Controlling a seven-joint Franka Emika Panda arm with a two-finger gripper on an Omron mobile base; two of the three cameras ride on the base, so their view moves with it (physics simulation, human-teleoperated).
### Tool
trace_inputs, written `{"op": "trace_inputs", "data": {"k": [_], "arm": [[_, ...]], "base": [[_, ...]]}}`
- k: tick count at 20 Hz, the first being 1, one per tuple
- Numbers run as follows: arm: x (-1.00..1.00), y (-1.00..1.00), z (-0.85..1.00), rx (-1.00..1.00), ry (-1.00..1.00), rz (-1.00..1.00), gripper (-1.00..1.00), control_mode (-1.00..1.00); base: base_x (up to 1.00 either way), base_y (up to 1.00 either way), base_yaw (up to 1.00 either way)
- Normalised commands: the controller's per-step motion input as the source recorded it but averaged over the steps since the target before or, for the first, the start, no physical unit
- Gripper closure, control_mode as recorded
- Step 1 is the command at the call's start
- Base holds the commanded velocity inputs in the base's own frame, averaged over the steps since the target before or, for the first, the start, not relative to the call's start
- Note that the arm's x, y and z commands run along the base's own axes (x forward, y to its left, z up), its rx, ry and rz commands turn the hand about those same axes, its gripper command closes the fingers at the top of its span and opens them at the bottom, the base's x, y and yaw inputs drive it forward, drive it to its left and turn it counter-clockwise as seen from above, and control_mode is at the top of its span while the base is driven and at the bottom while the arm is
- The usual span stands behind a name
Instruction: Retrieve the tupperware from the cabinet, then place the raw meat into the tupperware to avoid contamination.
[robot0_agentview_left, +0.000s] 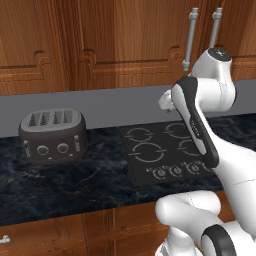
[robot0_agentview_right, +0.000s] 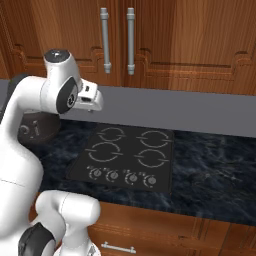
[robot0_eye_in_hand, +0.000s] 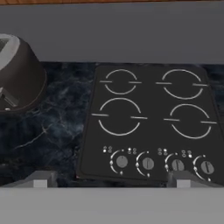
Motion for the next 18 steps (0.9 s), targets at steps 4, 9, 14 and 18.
{"op": "trace_inputs", "data": {"k": [4,9,14,18], "arm": [[-0.26,-0.20,0.40,0.08,-0.15,-0.07,-1.00,-1.00],[0.07,-0.30,0.47,-0.01,-0.11,-0.12,-1.00,-1.00],[0.45,-0.37,0.36,-0.16,0.00,-0.17,-1.00,-1.00],[0.34,-0.19,0.50,-0.14,-0.10,-0.16,-1.00,-1.00]], "base": [[0.00,0.00,0.00],[0.00,0.00,0.00],[0.00,0.00,0.00],[0.00,0.00,0.00]]}}
